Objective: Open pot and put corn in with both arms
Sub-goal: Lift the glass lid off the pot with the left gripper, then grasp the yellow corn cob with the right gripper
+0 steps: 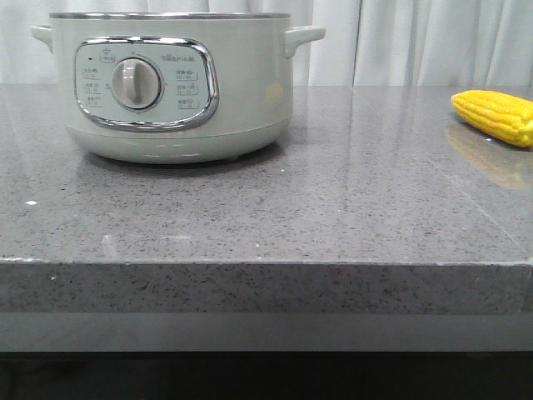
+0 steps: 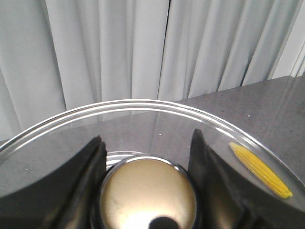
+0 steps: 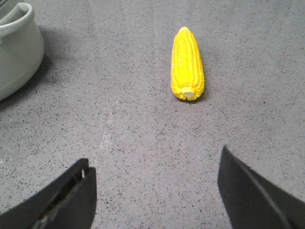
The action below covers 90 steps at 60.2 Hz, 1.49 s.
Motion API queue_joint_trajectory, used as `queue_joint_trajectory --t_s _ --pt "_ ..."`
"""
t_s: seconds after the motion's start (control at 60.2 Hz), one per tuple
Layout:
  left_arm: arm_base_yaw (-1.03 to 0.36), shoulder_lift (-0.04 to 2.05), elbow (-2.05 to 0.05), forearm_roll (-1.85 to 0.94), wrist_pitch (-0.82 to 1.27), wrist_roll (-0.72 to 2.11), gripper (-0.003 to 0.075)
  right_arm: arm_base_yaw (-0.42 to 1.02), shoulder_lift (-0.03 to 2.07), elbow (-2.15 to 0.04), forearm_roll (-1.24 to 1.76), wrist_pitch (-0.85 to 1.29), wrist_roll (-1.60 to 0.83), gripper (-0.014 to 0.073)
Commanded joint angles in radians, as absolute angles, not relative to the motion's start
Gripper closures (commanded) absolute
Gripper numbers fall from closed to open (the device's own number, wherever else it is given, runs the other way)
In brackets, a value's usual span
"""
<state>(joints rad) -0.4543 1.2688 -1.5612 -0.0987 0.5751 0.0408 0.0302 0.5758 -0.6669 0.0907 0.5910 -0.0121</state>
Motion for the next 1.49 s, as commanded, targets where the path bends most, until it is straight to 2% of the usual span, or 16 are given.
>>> queue_joint_trajectory --t_s 0.0,0.382,0.697,0.913,1.212,1.477 --pt "-0.458 1.146 -1.502 -0.104 0.430 0.038 0.0533 0.024 0.585 -0.697 0.090 0.525 -0.015 0.0044" --pt "-0.458 0.755 -1.077 -0.104 0.421 0.038 0.0533 0.024 0.585 -0.697 0.090 0.544 -0.015 0.0044" --pt "-0.458 0.505 -0.835 -0.109 0.436 0.038 0.0533 0.024 0.589 -0.697 0.090 0.559 -0.015 0.0044" --pt "-0.458 0.456 -0.781 -0.109 0.436 0.038 0.0533 0.024 0.670 -0.747 0.088 0.572 -0.015 0.0044" --pt "-0.458 0.456 -0.781 -0.109 0.436 0.038 0.0533 0.021 0.930 -0.982 0.087 0.701 -0.015 0.0044" --pt "-0.458 0.456 -0.781 -0.109 0.436 0.038 0.0534 -0.079 1.168 -1.191 0.087 0.792 -0.008 0.0044"
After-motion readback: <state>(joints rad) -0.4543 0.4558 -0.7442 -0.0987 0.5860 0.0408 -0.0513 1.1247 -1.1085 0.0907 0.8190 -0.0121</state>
